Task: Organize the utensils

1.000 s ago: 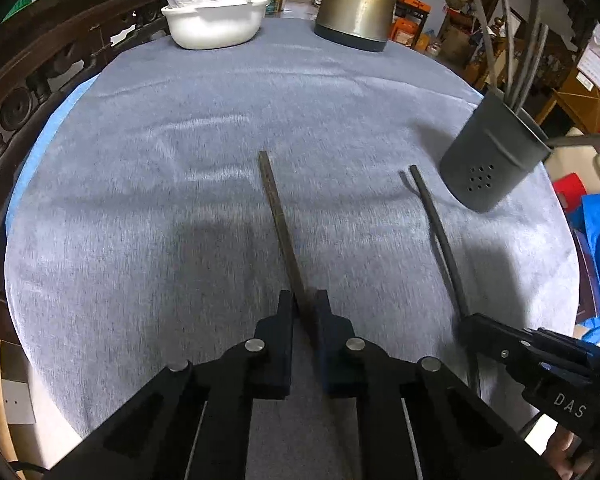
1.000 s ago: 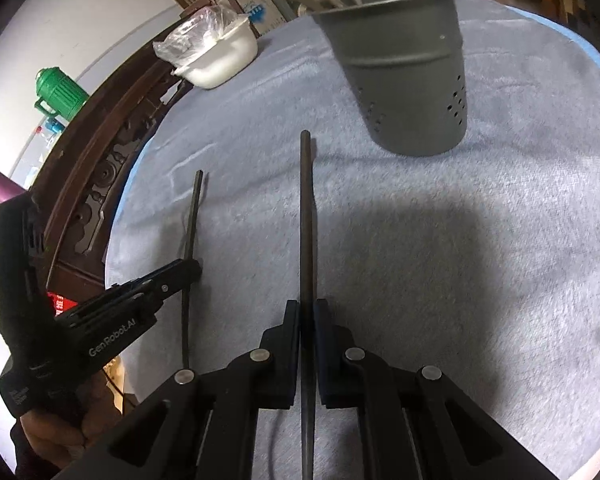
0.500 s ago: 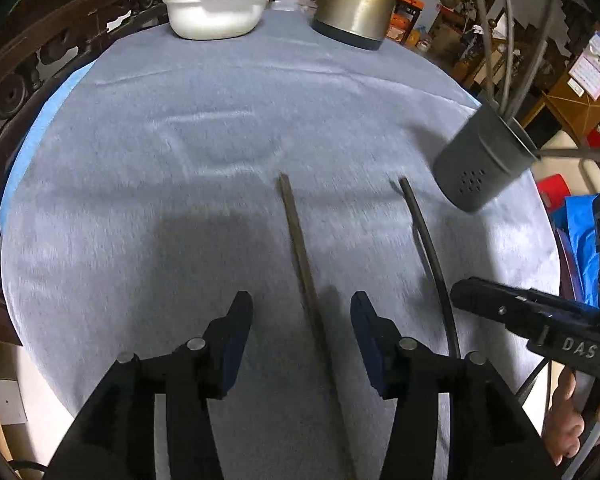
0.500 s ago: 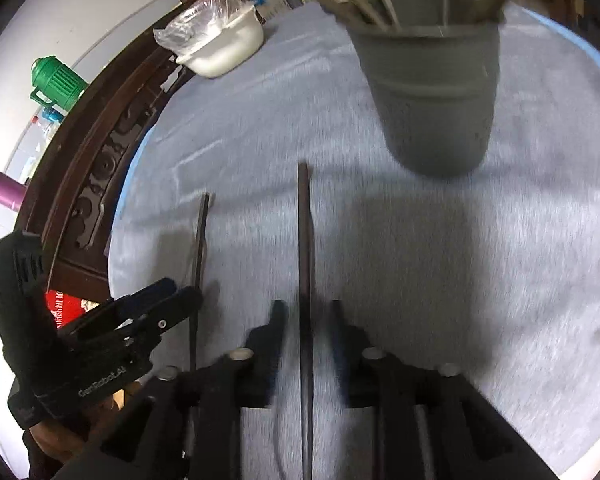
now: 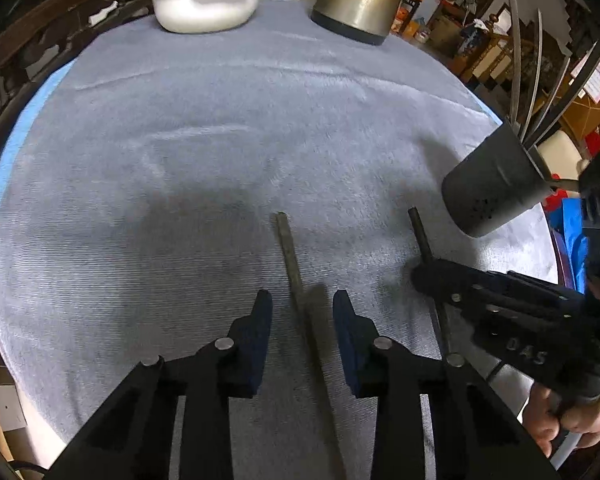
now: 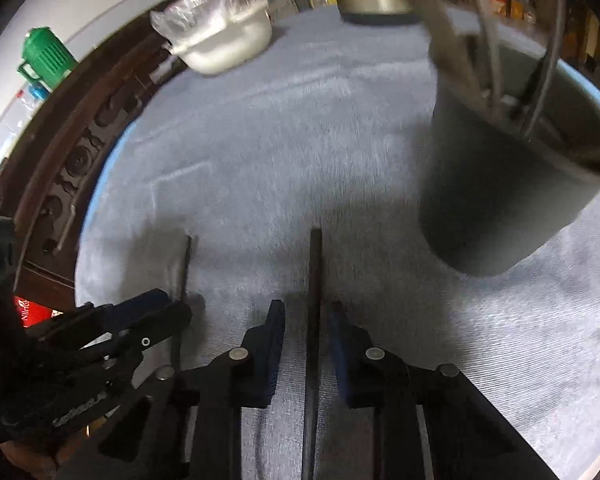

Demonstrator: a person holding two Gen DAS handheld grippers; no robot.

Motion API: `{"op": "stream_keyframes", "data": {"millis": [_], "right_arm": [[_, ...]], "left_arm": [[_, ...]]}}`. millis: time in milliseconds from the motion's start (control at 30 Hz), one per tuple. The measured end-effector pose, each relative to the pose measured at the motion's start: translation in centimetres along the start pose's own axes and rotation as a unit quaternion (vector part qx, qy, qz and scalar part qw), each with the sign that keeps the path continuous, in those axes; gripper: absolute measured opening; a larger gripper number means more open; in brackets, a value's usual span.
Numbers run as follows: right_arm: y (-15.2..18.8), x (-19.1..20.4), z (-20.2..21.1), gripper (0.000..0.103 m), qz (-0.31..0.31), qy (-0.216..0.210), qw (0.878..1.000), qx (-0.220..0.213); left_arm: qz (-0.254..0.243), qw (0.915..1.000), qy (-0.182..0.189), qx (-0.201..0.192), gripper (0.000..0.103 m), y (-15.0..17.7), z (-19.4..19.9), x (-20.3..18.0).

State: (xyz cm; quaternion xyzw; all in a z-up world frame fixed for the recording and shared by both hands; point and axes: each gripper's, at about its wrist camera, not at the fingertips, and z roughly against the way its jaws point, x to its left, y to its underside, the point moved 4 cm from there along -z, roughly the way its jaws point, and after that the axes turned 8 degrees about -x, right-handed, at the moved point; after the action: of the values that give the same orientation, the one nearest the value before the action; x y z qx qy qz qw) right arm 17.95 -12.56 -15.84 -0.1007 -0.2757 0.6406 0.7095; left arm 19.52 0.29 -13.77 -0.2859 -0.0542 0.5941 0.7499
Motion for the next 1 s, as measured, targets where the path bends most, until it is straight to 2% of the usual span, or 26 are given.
{"op": "stream_keyframes", "data": {"millis": [100,200,233,433,867,1000], "right_arm": [[0.1,-0.4,-0.2,0.009,-0.004,0.0,1.0,0.0],[0.2,-0.8,-0.3,0.007,-0.007,-0.007,1.0,-0.003],[0.1,-0.9,-0.3,0.007,-0.006,-0.005,1.0,-0.005],[0.2,-0.5,1.2,0.007,-0.003,-0.019,0.999,-0.032],[0.5,-0.4,5.2,0.007,-0.004,-0.034,0.996,-0.077],[0.9,-0.8,5.8,0.007,-0.007,-0.036,0.996,-0.077]], "left_arm": [[-0.006,1.0,-0.003,-0.005,0.022,-0.3,-0.3,0.0],[0.004,1.0,-0.002,-0.004,0.01,-0.8,-0.9,0.1],[0.006,1.0,-0.001,-0.004,0.009,-0.8,-1.0,0.2],[0.01,0.9994,-0.015,-0.028,0.007,-0.7,-0.1,-0.2],[-0.029,0.9934,-0.047,-0.1,0.006,-1.3,5.3,-2.7],[-0.036,0.9931,-0.047,-0.101,0.006,-1.4,5.7,-3.1]]}}
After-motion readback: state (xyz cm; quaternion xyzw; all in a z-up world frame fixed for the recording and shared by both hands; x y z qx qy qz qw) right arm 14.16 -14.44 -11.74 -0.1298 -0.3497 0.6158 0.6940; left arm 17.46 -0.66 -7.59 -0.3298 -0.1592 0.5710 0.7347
